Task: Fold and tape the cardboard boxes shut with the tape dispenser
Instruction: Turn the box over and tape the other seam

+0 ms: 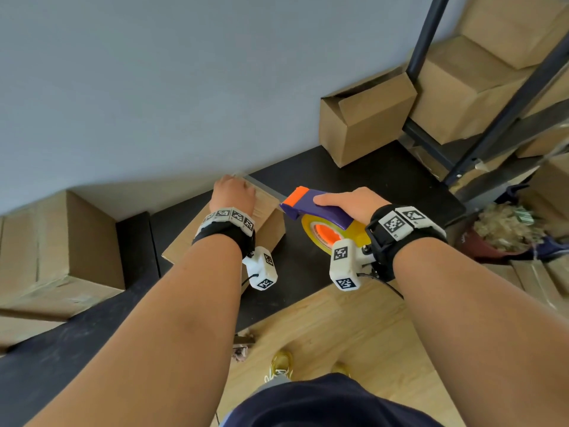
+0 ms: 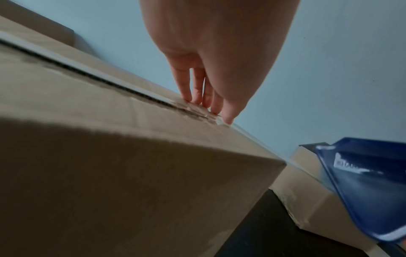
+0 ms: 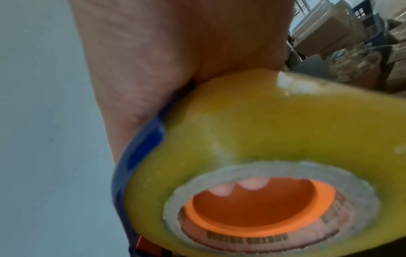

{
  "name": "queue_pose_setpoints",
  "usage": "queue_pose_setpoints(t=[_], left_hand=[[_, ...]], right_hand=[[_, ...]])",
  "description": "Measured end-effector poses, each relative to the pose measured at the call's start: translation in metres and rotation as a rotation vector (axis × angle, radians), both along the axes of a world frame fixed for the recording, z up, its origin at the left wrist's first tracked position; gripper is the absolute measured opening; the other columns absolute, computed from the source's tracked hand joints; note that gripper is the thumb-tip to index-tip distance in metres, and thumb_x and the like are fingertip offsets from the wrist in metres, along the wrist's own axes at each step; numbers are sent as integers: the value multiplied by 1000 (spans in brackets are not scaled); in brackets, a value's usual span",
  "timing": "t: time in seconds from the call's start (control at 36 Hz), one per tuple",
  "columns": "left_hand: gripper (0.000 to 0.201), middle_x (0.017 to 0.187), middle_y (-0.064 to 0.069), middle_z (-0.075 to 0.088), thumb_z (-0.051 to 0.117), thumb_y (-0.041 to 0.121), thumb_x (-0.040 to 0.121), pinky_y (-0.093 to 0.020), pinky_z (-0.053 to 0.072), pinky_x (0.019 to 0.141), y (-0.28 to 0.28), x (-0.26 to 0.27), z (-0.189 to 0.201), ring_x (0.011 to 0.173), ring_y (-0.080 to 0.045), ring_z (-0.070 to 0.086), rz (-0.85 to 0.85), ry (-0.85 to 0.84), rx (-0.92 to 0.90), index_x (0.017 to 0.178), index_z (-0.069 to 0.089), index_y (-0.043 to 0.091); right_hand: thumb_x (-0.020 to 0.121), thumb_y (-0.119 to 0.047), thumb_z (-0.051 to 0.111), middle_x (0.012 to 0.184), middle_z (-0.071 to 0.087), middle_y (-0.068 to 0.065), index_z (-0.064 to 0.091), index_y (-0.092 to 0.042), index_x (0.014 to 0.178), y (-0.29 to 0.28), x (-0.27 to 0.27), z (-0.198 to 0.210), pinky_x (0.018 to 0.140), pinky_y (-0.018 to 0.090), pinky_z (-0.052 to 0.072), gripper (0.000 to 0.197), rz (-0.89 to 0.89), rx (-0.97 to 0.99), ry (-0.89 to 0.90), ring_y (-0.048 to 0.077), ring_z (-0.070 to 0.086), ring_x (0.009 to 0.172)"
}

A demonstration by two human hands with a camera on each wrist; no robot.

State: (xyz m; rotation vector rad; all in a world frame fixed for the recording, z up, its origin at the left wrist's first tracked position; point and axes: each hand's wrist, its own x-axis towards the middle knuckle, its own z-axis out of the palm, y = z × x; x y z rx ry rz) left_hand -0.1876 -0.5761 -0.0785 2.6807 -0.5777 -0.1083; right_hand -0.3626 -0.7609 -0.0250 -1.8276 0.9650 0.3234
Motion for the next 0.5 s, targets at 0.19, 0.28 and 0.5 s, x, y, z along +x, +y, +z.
queue_pose_setpoints(t=[0.19,0.28,0.5], left_hand=[[31,111,-4,57,35,27,100,-34,41,91,-2,0,-3,107,-22,51,-27,-52,127,107,60,12],[28,110,-6,57,37,24,100,-34,41,91,-1,1,-1,108,-23,52,-37,-58,185,106,61,11],[24,119,-4,58,45,23,97,-34,38,95,1,4,-8,118,-23,47,-69,-75,216,112,62,15]], right_hand=[[77,-60,69,104,68,8,60,-11,117,-3,-4,-10,65,25,45,64,14,29,-5,19,65,88],[78,-60,69,107,67,9,59,-11,119,-5,-5,-14,71,26,47,65,21,48,-8,21,64,92],[80,-60,67,105,68,8,60,-12,117,-10,-9,-17,82,29,49,61,43,40,-13,21,65,93]])
